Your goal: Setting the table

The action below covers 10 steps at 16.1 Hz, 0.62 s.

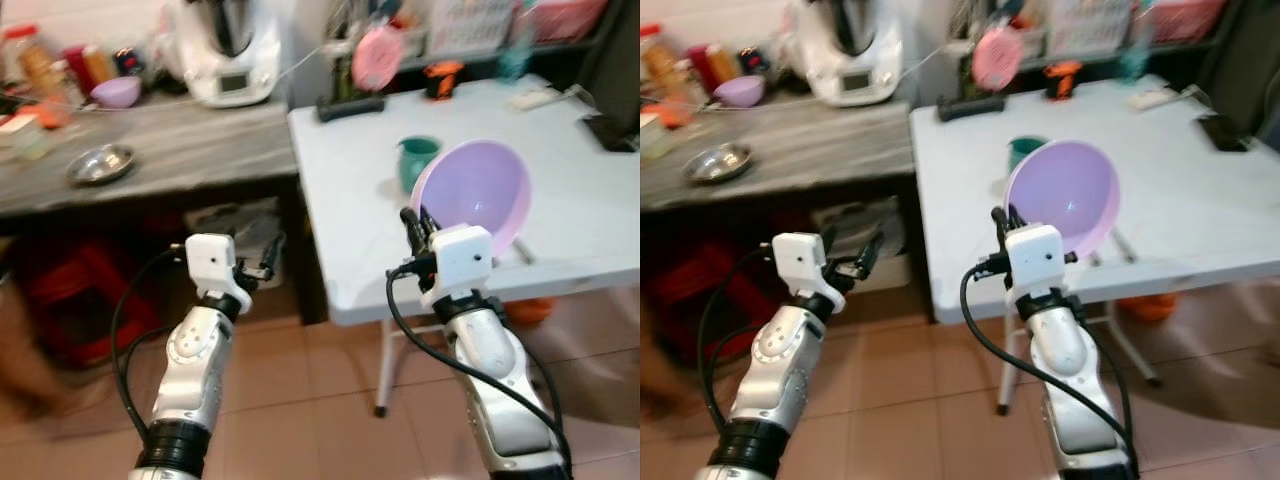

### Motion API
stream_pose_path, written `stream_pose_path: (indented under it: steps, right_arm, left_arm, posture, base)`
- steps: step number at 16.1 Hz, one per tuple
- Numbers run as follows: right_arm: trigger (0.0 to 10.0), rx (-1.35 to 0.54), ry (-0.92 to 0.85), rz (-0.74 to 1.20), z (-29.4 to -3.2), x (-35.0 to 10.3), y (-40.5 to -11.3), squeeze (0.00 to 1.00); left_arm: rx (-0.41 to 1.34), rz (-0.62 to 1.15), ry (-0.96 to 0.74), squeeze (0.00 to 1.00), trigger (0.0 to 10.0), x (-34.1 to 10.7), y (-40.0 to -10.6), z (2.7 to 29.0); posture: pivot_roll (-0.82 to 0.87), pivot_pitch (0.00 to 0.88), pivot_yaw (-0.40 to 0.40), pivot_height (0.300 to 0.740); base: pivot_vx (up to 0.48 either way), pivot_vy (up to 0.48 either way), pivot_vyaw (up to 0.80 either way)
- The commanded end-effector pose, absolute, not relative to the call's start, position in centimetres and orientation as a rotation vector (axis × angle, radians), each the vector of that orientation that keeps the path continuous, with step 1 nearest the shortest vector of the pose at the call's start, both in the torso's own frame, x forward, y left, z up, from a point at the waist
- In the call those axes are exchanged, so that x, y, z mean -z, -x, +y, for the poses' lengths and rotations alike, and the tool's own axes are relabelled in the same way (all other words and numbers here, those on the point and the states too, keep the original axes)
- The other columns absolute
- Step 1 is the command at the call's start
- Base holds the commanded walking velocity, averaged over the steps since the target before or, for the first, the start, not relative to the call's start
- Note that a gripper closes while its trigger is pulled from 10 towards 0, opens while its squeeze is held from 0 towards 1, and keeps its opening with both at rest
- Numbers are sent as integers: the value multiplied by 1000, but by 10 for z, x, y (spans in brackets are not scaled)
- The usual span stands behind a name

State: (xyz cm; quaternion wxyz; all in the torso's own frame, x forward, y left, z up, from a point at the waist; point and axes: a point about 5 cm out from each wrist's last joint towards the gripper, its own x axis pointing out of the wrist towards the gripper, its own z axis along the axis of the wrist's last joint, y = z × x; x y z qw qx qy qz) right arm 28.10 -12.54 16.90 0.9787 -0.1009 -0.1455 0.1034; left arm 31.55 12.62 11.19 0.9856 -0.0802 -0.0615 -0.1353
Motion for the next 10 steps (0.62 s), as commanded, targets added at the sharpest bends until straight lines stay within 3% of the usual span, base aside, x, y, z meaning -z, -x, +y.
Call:
stream_pose_path:
  steps: [1, 2, 10]
  right_arm:
    - [10000, -223, 190, -322, -120, -175, -281, 0]
    - [10000, -222, 189, -322, -120, -175, -281, 0]
    - [10000, -216, 186, -326, -122, -175, -281, 0]
  left_arm:
    - [241, -129, 137, 0, 10000, -114, -317, 136]
    - [240, -129, 136, 0, 10000, -114, -318, 136]
    - [245, -127, 135, 0, 10000, -113, -318, 133]
  posture:
    - [-128, 5, 120, 740]
    - [-127, 4, 120, 740]
    - [-133, 3, 123, 740]
  base:
    - [0, 311, 587]
    - [0, 307, 563]
    - [0, 315, 0]
